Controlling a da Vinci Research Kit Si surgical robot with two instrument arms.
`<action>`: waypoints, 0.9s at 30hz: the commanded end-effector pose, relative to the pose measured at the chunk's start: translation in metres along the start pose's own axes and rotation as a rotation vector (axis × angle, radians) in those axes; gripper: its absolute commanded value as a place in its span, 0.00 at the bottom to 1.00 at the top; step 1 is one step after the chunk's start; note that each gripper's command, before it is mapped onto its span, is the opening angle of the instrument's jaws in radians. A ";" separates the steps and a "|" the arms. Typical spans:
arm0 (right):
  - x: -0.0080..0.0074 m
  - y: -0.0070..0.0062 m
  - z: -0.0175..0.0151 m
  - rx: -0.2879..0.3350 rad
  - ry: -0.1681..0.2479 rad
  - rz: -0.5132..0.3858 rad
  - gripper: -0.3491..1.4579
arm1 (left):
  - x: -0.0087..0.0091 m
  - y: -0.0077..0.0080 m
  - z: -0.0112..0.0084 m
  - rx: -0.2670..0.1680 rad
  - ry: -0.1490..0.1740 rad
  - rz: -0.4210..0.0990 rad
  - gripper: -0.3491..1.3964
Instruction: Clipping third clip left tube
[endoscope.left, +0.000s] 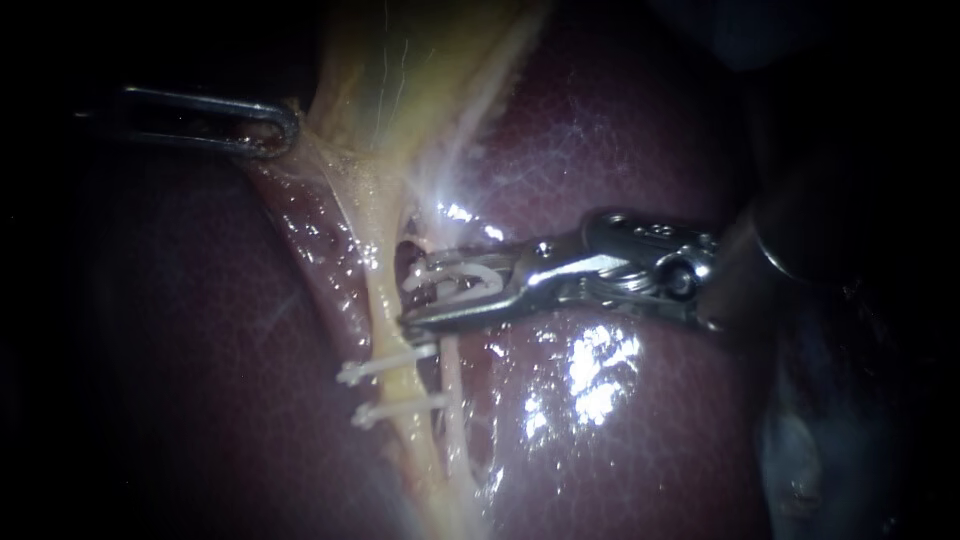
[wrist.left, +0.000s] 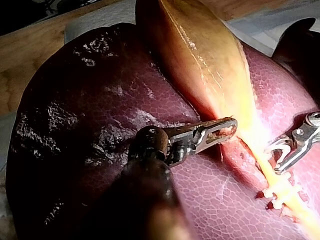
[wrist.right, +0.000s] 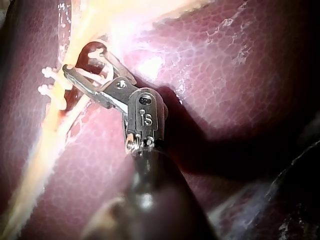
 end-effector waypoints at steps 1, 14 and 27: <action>0.0001 -0.0001 0.0004 0.010 0.005 0.002 0.47 | 0.0000 0.0000 0.0000 0.000 0.000 0.000 0.00; 0.0024 -0.0024 0.0031 0.128 0.086 0.043 0.46 | 0.0000 0.0000 0.0003 -0.001 0.000 0.000 0.00; 0.0065 -0.0058 0.0022 0.163 0.143 0.066 0.44 | 0.0000 0.0001 0.0003 -0.001 -0.001 0.001 0.00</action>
